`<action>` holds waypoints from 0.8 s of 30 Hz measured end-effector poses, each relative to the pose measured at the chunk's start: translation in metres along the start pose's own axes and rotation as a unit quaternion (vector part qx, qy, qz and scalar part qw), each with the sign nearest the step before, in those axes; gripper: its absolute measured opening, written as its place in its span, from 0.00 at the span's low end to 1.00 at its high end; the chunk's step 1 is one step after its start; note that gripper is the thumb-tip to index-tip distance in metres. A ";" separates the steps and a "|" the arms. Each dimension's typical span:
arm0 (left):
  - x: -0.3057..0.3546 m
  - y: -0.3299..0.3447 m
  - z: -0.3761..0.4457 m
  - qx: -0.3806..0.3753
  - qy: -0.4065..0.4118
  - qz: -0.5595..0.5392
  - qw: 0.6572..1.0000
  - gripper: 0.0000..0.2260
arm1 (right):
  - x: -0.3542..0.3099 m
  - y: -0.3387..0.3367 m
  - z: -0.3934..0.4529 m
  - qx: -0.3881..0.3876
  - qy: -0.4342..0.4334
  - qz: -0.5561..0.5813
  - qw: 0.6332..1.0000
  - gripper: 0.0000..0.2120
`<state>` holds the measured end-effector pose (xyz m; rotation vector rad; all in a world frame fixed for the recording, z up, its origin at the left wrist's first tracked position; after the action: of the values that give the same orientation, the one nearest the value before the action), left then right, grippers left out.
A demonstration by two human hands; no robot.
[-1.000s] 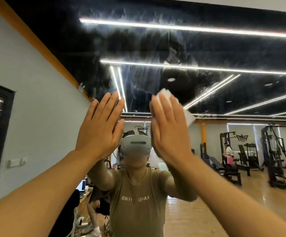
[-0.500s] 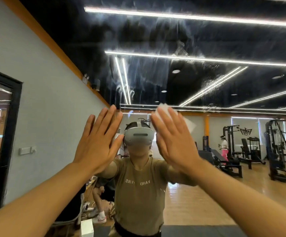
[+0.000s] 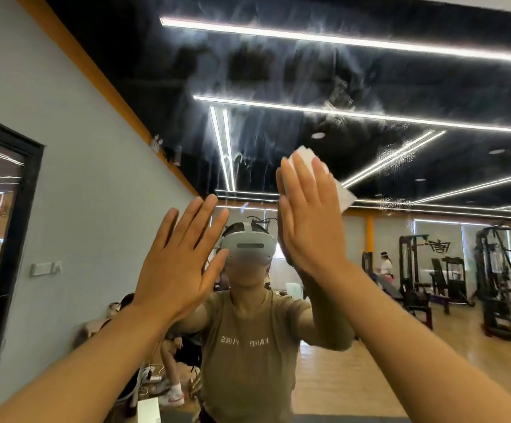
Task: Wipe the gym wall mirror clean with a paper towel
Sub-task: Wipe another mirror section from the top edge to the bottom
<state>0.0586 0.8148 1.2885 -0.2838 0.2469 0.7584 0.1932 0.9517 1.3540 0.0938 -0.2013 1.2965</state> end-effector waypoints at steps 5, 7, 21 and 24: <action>0.000 0.002 0.000 -0.009 -0.002 -0.006 1.000 0.29 | -0.029 0.003 -0.122 -0.069 -0.033 -0.019 0.997 0.26; 0.001 0.002 0.000 -0.008 0.001 -0.008 1.000 0.29 | -0.032 0.004 -0.146 -0.091 -0.059 -0.041 0.993 0.26; -0.001 0.004 -0.004 -0.016 -0.005 -0.020 1.000 0.29 | -0.001 0.008 0.084 -0.052 -0.019 -0.044 0.998 0.25; -0.002 0.003 -0.004 -0.004 -0.005 -0.033 0.999 0.28 | -0.001 0.010 0.117 -0.029 0.031 -0.047 0.998 0.25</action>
<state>0.0552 0.8143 1.2853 -0.2947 0.2237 0.6965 0.1726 0.9324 1.4681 0.0131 -0.1783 1.1979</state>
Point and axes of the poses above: each hand's wrist, its own z-axis towards the middle knuckle, its own y-axis out of the palm, x = y × z, the point moved 6 cm from there along z, towards the middle knuckle, and after that the axes turned 1 degree about -x, right-handed, at the moved point
